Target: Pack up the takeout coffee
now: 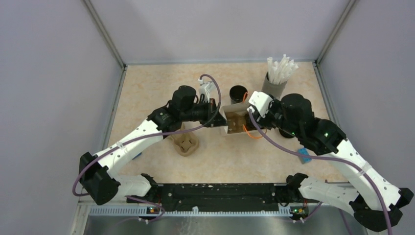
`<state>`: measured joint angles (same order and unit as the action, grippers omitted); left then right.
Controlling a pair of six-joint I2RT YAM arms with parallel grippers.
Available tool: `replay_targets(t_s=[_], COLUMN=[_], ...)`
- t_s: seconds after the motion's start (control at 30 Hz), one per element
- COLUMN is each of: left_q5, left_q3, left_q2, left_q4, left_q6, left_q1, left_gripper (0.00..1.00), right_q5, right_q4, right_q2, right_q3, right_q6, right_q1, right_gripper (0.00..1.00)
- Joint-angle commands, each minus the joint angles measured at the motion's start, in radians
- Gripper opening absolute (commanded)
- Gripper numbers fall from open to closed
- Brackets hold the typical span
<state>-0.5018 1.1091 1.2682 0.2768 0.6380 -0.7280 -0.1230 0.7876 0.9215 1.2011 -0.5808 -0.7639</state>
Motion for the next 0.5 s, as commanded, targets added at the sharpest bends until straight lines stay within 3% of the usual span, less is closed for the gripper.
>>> replay_targets(t_s=[0.0, 0.3, 0.47], left_q5=[0.018, 0.065, 0.068], left_q3=[0.068, 0.119, 0.135], left_q2=[0.013, 0.024, 0.023], left_q4=[0.025, 0.12, 0.123], left_q6=[0.067, 0.145, 0.18], left_q1=[0.019, 0.079, 0.124], left_gripper=[0.0, 0.0, 0.0], right_q5=[-0.056, -0.155, -0.359], right_q4=[-0.143, -0.427, -0.391], right_q2=[-0.043, -0.115, -0.029], right_q3=[0.062, 0.029, 0.096], right_q6=[0.125, 0.373, 0.476], right_q1=[-0.009, -0.009, -0.008], right_gripper=[0.5, 0.52, 0.55])
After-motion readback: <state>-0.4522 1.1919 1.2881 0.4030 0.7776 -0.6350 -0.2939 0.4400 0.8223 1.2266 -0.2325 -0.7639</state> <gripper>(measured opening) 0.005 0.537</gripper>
